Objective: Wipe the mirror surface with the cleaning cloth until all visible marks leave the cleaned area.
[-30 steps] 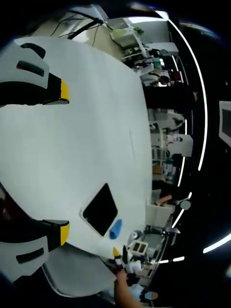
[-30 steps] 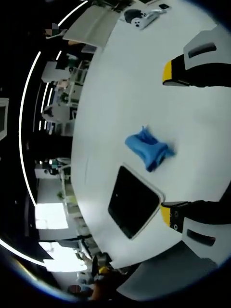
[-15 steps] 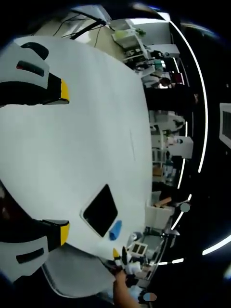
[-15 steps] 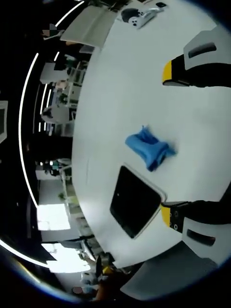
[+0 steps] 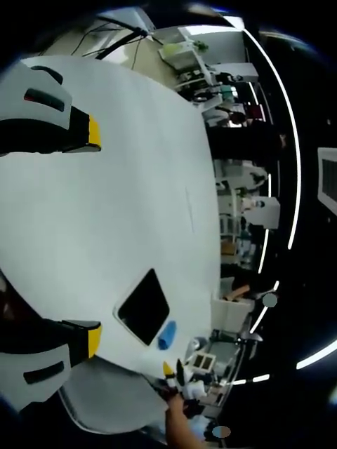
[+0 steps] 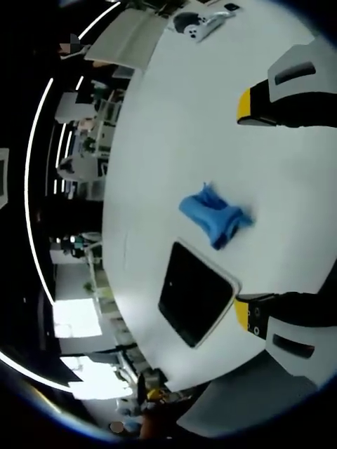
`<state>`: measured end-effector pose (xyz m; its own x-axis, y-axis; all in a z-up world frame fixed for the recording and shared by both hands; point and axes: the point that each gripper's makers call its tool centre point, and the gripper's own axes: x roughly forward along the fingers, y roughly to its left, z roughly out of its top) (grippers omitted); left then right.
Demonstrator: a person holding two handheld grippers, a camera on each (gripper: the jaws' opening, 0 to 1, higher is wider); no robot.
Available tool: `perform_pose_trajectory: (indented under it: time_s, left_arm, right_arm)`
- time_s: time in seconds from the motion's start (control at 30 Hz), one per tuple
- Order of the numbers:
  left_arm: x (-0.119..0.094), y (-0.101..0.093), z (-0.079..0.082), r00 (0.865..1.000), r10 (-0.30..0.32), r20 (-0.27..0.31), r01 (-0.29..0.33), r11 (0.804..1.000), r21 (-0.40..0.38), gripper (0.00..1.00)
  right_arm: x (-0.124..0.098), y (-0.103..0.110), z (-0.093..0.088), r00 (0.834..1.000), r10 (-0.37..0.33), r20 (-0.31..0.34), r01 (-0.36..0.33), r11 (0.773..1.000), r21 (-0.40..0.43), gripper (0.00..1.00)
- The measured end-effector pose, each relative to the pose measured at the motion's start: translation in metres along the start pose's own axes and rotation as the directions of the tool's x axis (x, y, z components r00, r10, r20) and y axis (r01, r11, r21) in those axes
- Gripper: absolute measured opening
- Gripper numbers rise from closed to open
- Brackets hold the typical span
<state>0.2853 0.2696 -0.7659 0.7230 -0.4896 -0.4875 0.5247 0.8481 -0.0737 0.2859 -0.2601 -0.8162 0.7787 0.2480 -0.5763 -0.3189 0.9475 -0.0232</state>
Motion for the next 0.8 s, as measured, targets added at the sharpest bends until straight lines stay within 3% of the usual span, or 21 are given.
perform_pose_trajectory:
  time_s: [0.33, 0.8]
  left_arm:
    - [-0.001, 0.003, 0.002, 1.000, 0.004, -0.002, -0.004, 1.000, 0.004, 0.99]
    - [0.004, 0.004, 0.003, 1.000, -0.002, -0.001, 0.002, 1.000, 0.008, 0.99]
  right_arm:
    - [-0.003, -0.016, -0.009, 0.997, -0.061, -0.054, 0.065, 0.996, 0.062, 1.00]
    - [-0.004, -0.021, -0.012, 0.994, -0.077, -0.078, 0.085, 0.991, 0.108, 0.98]
